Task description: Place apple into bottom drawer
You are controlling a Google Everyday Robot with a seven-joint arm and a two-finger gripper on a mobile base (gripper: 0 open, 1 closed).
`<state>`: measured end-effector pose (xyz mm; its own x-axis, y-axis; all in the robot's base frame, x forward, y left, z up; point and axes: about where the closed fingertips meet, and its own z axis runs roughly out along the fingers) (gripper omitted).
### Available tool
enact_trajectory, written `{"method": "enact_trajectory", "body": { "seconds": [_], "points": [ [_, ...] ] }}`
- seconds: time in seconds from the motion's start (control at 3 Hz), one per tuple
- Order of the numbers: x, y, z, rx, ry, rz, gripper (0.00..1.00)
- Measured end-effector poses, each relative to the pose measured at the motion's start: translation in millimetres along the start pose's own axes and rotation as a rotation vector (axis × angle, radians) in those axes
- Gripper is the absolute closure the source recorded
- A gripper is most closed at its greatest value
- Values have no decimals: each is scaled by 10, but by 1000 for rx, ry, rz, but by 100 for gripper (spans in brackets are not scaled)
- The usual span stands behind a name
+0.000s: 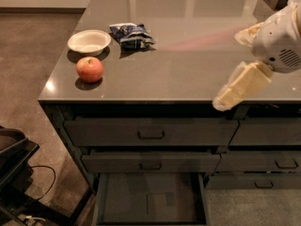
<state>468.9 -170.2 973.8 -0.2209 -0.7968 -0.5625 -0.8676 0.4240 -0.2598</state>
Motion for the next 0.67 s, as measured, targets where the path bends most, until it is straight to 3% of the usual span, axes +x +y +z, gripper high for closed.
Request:
{"method": "enact_trajectory", "body": {
  "seconds": [0.33, 0.67],
  "points": [
    [-300, -138, 146, 11, -140, 19, 0],
    [-337, -138, 142, 11, -154, 24, 0]
  ]
}}
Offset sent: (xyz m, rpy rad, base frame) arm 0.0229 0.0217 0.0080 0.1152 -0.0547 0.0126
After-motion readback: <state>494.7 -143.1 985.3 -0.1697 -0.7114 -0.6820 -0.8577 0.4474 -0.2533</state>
